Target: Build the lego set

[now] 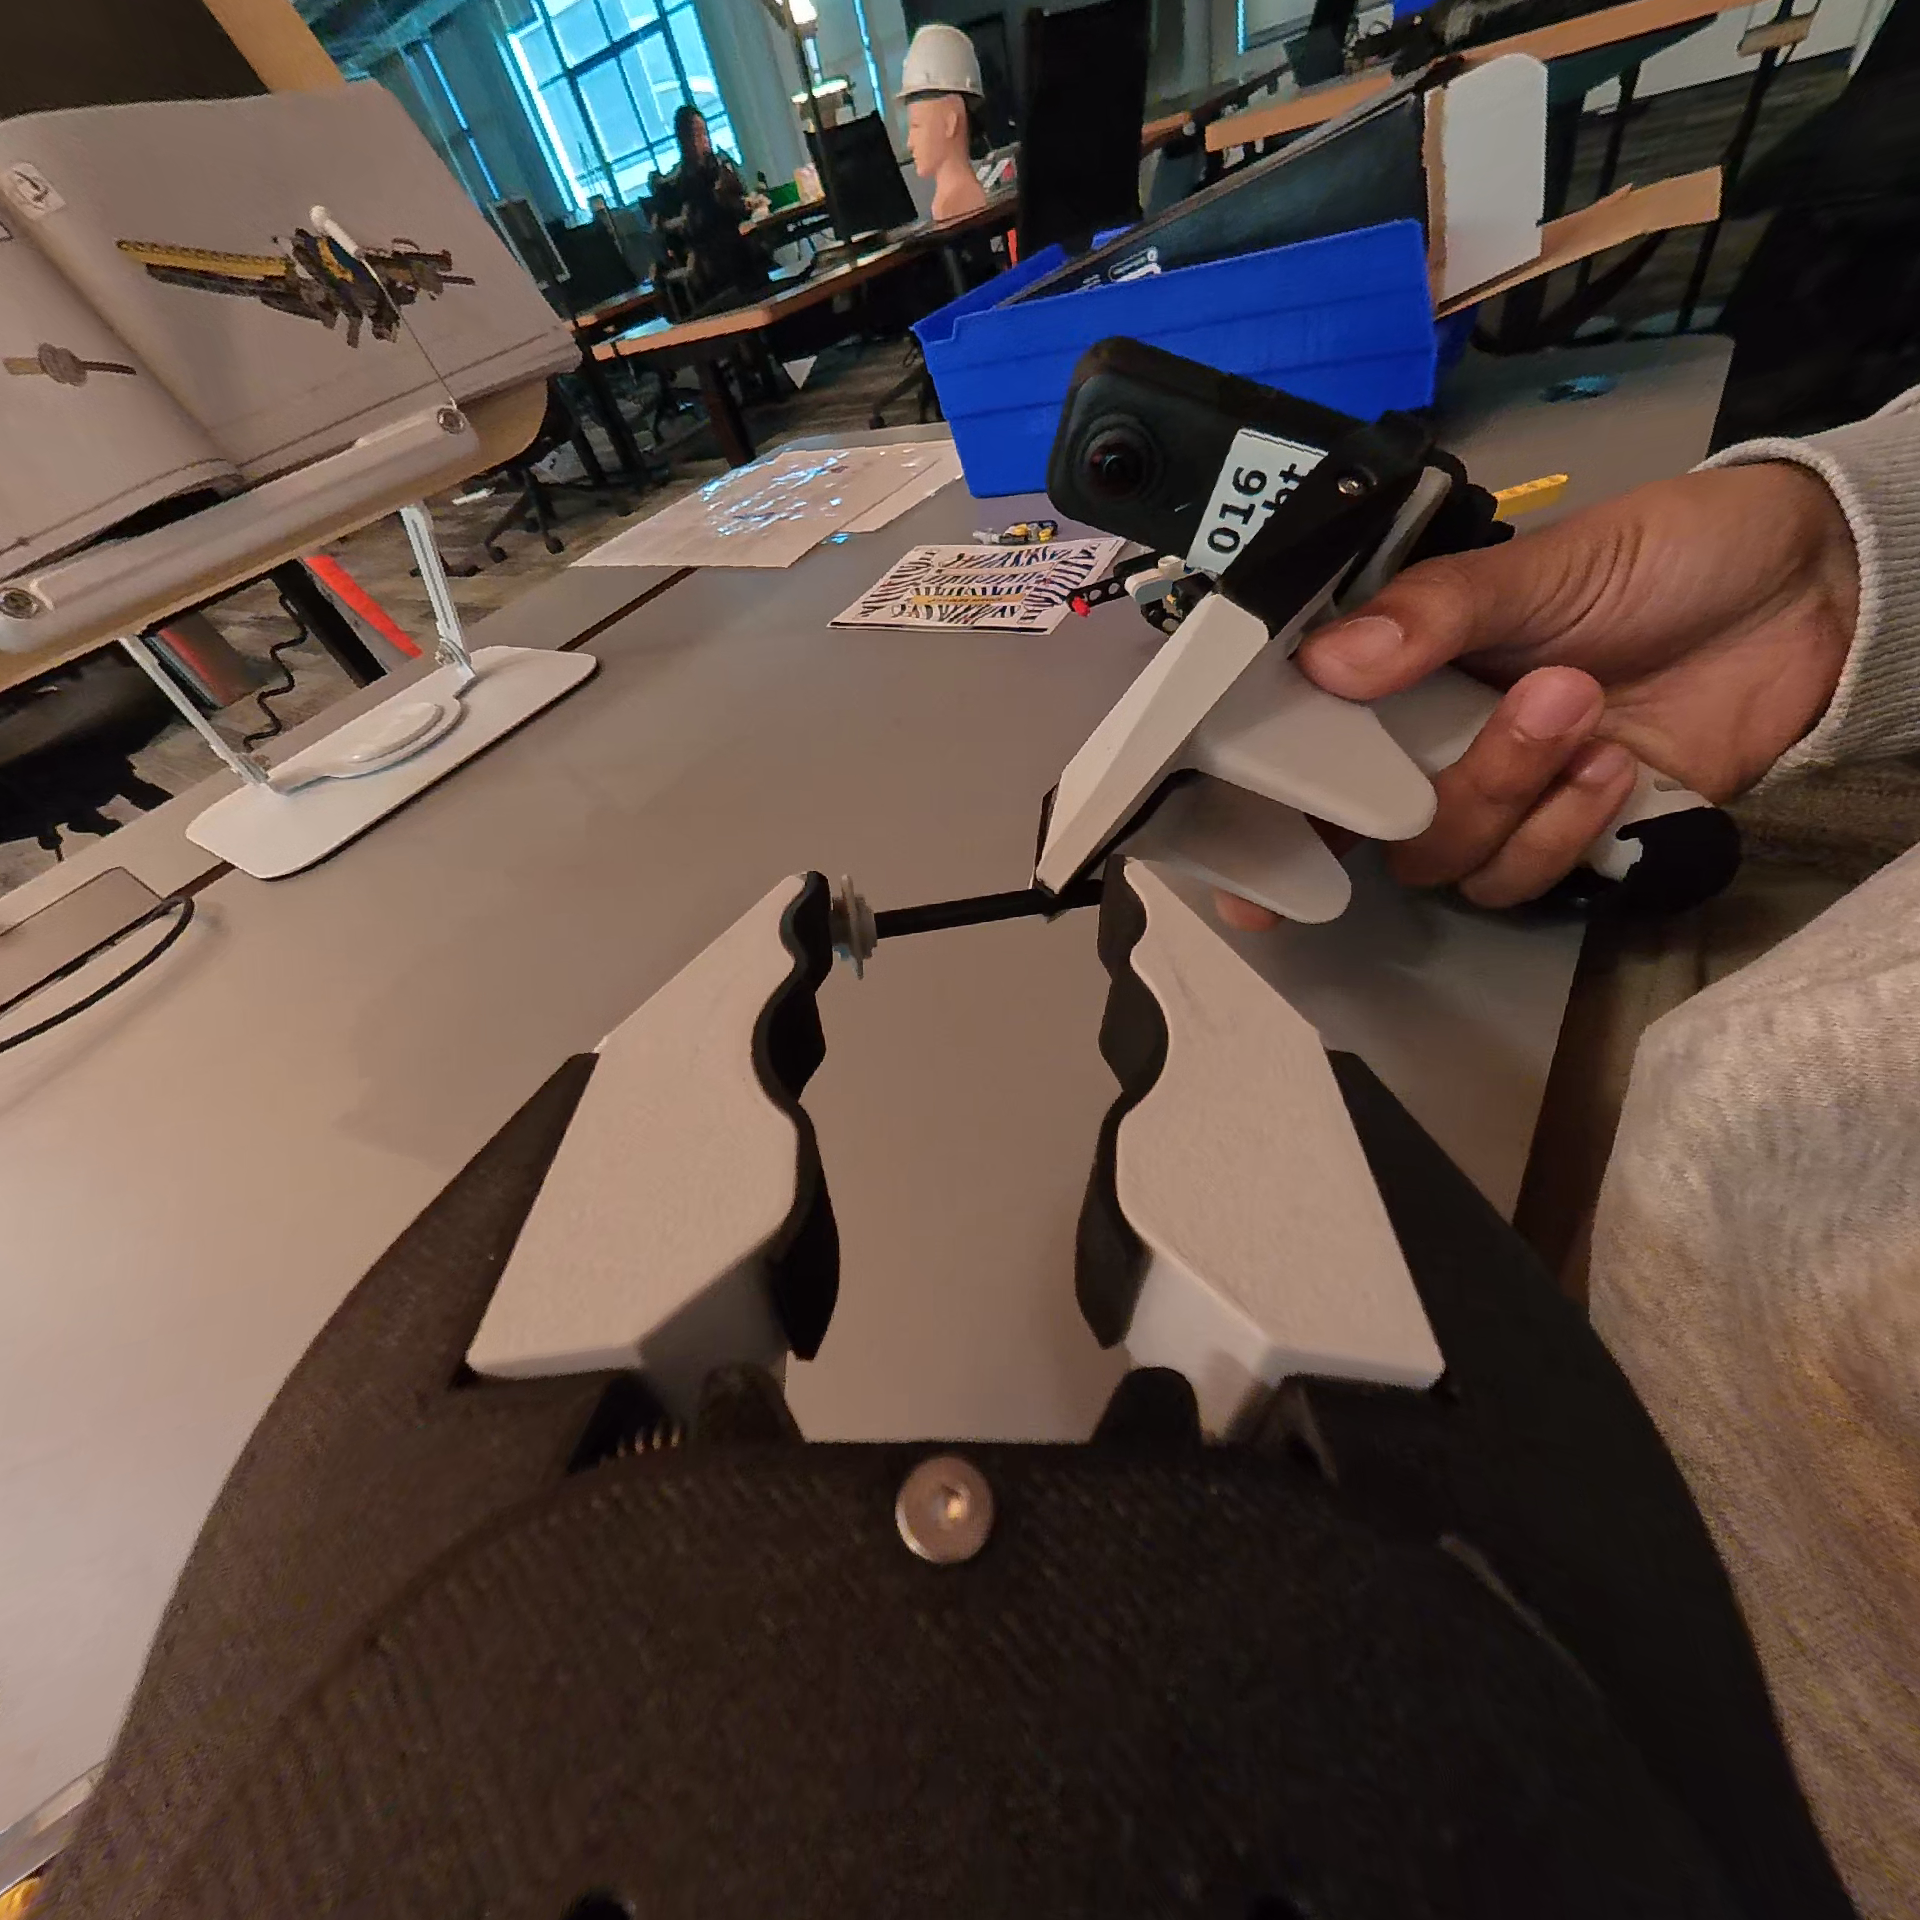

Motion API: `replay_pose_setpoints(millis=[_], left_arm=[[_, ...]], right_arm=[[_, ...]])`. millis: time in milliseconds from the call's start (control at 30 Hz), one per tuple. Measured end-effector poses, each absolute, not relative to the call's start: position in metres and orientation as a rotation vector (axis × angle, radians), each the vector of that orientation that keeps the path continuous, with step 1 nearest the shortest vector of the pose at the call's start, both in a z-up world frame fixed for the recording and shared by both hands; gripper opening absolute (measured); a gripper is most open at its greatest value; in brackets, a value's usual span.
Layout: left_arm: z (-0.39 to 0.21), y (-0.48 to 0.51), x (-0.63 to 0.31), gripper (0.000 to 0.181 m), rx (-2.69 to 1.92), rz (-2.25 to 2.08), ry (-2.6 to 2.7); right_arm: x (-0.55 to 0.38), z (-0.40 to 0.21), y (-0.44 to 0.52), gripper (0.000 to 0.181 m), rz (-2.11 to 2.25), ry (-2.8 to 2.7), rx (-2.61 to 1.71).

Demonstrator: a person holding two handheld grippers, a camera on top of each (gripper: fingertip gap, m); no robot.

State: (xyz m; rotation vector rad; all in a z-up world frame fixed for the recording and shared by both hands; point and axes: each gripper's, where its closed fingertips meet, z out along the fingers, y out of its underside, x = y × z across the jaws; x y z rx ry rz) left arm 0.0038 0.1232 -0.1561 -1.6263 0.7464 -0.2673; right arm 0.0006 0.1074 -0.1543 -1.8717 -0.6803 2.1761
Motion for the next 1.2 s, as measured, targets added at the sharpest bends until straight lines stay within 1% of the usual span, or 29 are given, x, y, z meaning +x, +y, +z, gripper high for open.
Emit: replay_pose_setpoints(millis=[200,267,367,533,633,933,1200], left_arm=[[-0.149,0.123,0.003,0.053,-1.621,-0.345,0.691],[-0.143,0.123,0.001,0.052,-1.608,-0.413,0.628],[-0.134,0.122,-0.001,0.052,-1.595,-0.574,0.535],[-0.111,0.112,0.003,0.052,-1.511,-1.088,0.324],[-0.104,0.108,0.005,0.051,-1.46,-1.269,0.249],[-0.107,0.104,0.018,0.052,-1.466,-1.328,0.247],[-0.108,0.103,0.02,0.052,-1.461,-1.464,0.201]], right_arm=[[0.001,-0.147,0.109,0.003,2.163,-0.688,-1.794],[0.004,-0.139,0.115,0.01,2.132,-0.683,-1.722],[0.013,-0.127,0.127,0.016,2.056,-0.694,-1.619],[0.016,-0.111,0.119,0.039,1.917,-0.856,-1.462],[0.011,-0.112,0.107,0.046,1.875,-0.942,-1.428],[0.004,-0.115,0.101,0.046,1.971,-0.899,-1.472],[0.005,-0.115,0.1,0.039,2.066,-0.853,-1.491]])
